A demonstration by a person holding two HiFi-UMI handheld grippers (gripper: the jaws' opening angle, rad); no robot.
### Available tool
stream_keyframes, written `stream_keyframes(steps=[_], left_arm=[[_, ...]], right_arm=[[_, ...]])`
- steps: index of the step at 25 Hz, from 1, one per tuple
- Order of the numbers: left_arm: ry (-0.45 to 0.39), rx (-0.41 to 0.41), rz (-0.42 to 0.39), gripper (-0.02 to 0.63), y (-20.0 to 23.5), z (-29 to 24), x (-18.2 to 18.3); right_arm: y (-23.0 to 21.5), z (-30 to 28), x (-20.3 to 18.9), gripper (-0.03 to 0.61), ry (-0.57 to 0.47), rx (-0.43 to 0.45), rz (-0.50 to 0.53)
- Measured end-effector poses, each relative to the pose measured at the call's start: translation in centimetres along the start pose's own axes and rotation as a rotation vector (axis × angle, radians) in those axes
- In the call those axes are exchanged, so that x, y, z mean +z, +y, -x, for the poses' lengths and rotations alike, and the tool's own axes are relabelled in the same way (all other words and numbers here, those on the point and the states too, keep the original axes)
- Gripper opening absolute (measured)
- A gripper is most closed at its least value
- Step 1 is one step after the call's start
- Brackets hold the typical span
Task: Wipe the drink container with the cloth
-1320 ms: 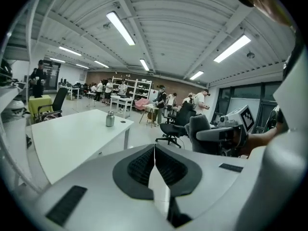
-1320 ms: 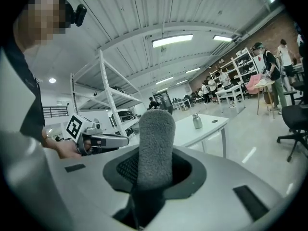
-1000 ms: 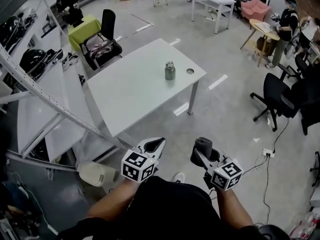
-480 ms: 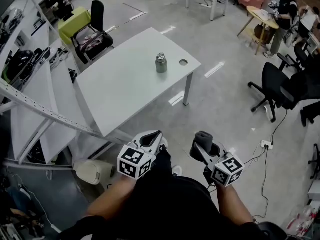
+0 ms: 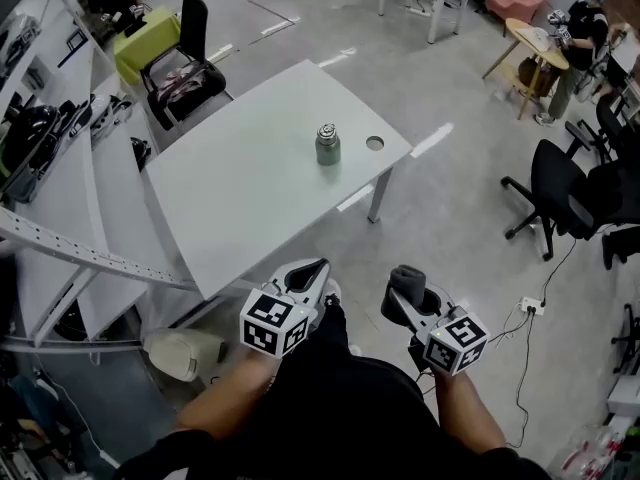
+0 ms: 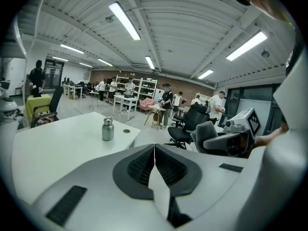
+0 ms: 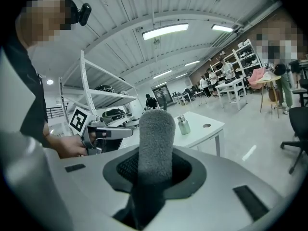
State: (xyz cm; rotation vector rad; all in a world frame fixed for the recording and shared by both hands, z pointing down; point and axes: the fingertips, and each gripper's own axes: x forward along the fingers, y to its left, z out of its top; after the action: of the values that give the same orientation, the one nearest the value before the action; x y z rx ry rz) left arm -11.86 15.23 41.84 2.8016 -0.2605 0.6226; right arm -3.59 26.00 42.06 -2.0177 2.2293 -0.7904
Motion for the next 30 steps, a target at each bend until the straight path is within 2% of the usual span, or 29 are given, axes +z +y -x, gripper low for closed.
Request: stream_keyframes(steps=[8,17,30], left_arm=[[0.021,0.021,-0.011,0.017,6.7,-4.3,3.7],[-0.011,0.026,-0.032,0.017,13.6,-8.6,8.4],[-0.048,0.069,-0.021,0.017,21.4,-11.6,10.7]], right_arm=[[-3.2,-6.8,4.8,0.110,0.025,0.038,0.034],[-6.8,-13.8,9.6,0.110,0.050,0.013,0.075],[-8.8,-22.3,12.9,0.110,0.104,0.049,0.140]])
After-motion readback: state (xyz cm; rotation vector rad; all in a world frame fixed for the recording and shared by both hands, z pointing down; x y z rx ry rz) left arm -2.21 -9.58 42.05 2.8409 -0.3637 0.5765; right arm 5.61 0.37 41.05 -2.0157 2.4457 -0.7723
